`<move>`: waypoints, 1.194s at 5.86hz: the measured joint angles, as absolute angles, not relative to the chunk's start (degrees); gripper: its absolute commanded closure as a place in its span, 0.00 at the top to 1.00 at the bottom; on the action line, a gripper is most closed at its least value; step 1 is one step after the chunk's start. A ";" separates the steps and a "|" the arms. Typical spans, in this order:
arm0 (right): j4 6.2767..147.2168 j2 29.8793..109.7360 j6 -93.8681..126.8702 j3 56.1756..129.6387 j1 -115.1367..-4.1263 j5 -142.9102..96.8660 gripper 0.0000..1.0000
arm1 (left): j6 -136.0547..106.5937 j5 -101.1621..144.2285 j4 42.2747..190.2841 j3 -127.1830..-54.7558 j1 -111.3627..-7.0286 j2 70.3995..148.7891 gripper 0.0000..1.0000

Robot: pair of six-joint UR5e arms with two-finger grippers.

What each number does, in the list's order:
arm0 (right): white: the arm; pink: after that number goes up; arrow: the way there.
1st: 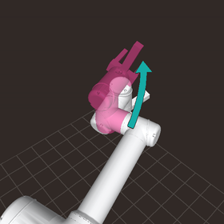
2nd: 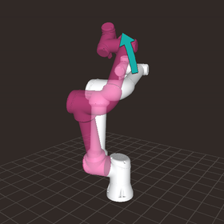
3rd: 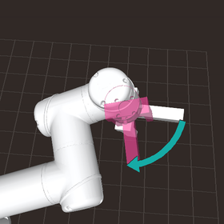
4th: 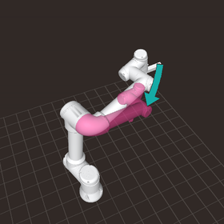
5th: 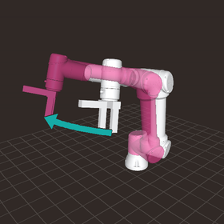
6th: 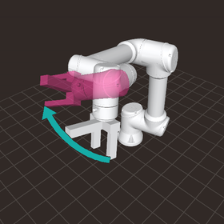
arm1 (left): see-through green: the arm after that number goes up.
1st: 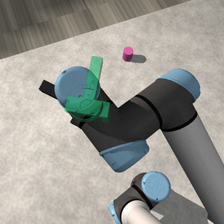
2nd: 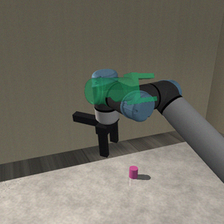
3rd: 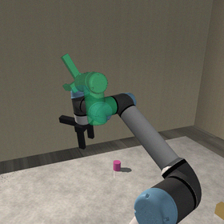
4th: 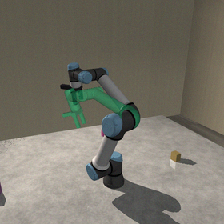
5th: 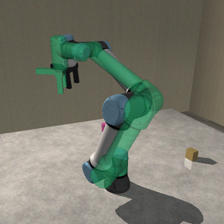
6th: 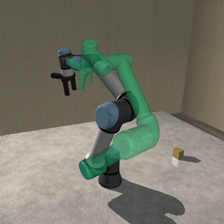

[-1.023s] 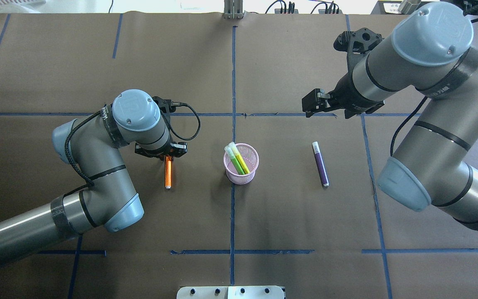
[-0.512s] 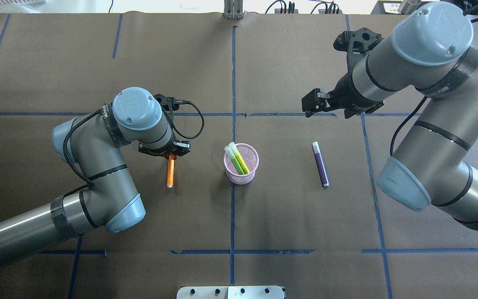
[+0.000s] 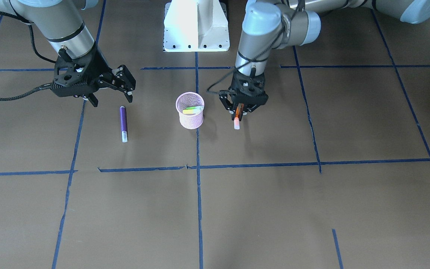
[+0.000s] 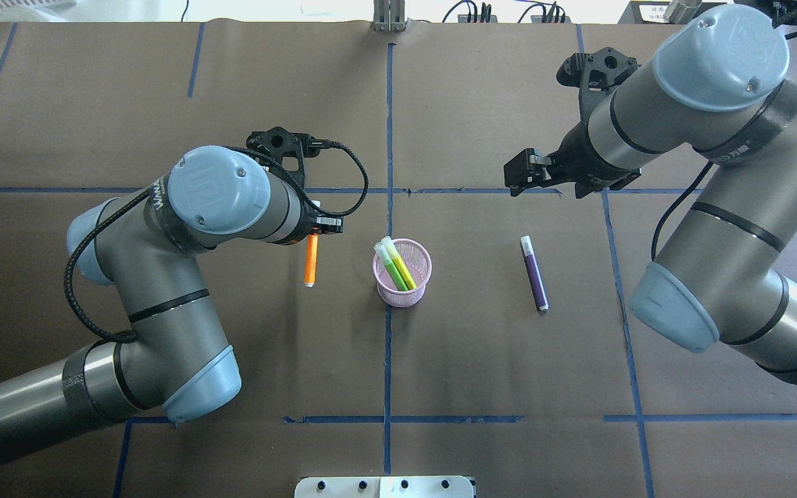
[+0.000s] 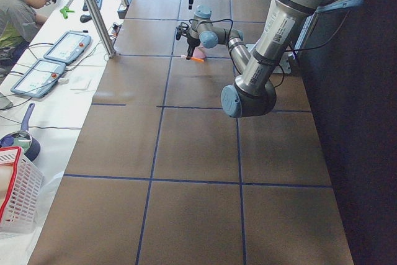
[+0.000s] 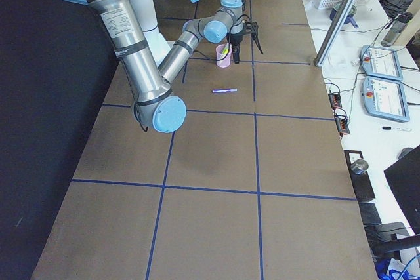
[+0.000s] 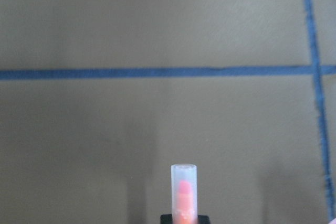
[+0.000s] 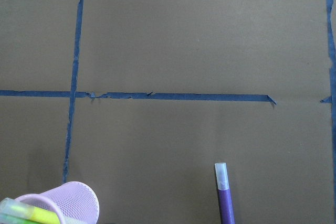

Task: Collect pens into pen holder
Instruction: 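Lift the orange marker with the left gripper and lower it into the cup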

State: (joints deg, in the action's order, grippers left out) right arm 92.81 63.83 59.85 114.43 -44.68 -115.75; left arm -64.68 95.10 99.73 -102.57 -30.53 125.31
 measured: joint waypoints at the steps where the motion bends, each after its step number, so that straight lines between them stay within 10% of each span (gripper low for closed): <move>1: 92.75 63.87 59.85 114.43 -44.61 -115.75 1.00 | -63.45 90.50 102.85 -103.81 -28.89 126.31 0.00; 7: 92.69 63.93 59.85 114.40 -44.56 -115.56 1.00 | -61.29 68.53 112.49 -95.97 -18.33 133.91 0.00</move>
State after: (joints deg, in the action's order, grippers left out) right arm 92.69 63.93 59.85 114.40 -44.56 -115.56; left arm -61.29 68.53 112.49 -95.97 -18.33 133.91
